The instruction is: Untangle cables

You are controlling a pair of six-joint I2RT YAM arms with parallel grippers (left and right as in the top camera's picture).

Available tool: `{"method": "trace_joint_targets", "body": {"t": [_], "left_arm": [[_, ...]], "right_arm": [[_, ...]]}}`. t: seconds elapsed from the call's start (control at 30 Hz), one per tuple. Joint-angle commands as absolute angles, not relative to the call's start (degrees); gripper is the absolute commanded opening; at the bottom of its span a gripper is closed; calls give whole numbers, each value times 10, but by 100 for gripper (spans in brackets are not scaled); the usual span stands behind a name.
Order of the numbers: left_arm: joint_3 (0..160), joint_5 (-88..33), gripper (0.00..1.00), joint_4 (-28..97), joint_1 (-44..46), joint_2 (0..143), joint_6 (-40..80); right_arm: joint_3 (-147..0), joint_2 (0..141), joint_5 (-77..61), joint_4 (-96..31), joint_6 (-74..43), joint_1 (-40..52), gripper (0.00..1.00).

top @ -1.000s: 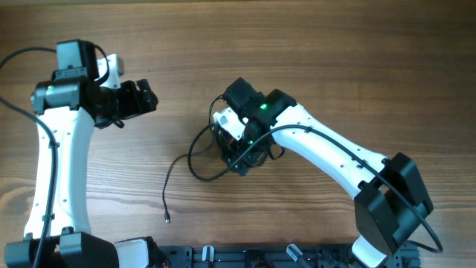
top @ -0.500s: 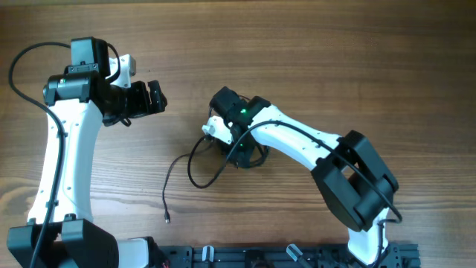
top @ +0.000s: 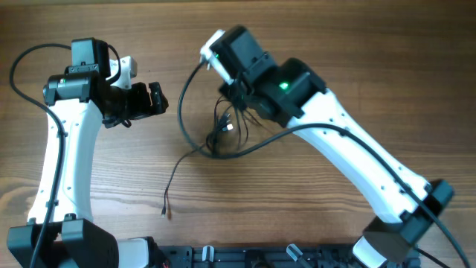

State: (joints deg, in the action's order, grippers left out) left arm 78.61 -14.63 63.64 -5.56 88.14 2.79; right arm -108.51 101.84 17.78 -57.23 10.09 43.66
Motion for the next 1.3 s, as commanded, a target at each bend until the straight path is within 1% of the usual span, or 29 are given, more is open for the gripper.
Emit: {"method": "trace_joint_targets", "body": {"t": [0.0,0.07,0.1,0.17,0.2,0.27,0.4,0.47,0.5,0.53,0.57,0.6,0.63,0.67,0.7,0.8,0.83,0.9,1.0,1.07,1.1,1.17,1.2,1.27], "left_arm": [[787,-175,98,639,-55,885,17],[787,-176,98,639,-55,885,17],[787,-190,96,639,-55,885,17],[787,-258,91,639,-54,886,14],[787,-305,89,644,-50,887,-30],[786,-351,84,653,-32,888,-96],[786,-357,79,667,28,887,-165],[786,-353,83,669,54,887,-176],[786,-340,83,668,62,887,-176],[786,-324,83,667,65,887,-175],[786,-314,82,666,65,887,-164],[786,-289,79,659,60,887,-139],[786,-275,79,654,57,887,-125],[786,-267,78,649,51,887,-115],[786,-267,78,649,46,887,-115],[786,-267,79,650,46,887,-115],[786,-267,79,649,46,887,-115],[786,-267,79,649,46,887,-115],[786,-267,79,649,46,887,-115],[786,-267,79,649,46,887,-115],[786,-267,79,649,46,887,-115],[786,-267,79,649,46,887,-115],[786,-267,79,649,46,887,-115],[786,-267,79,649,46,887,-116]], "right_arm": [[-1102,953,356,-467,91,426,4],[-1102,907,348,-385,90,413,4],[-1102,886,319,-367,90,407,4],[-1102,856,289,-360,90,402,4],[-1102,842,289,-361,91,402,4],[-1102,825,271,-366,90,400,4],[-1102,831,219,-424,89,400,4],[-1102,847,215,-467,88,401,4],[-1102,857,196,-495,89,400,4],[-1102,871,177,-531,90,399,8],[-1102,889,173,-569,91,399,46],[-1102,906,173,-606,91,394,74],[-1102,916,173,-630,91,390,83],[-1102,932,173,-671,88,382,100],[-1101,945,167,-710,88,373,100],[-1101,988,130,-799,30,353,100],[-1101,1014,81,-835,13,345,100],[-1101,1038,35,-854,14,343,100],[-1101,1072,34,-840,29,343,100],[-1101,1105,51,-797,46,341,100],[-1101,1122,59,-779,63,339,100],[-1101,1151,65,-757,152,329,100],[-1101,1159,68,-752,176,322,99],[-1101,1165,97,-725,182,294,100]]}}
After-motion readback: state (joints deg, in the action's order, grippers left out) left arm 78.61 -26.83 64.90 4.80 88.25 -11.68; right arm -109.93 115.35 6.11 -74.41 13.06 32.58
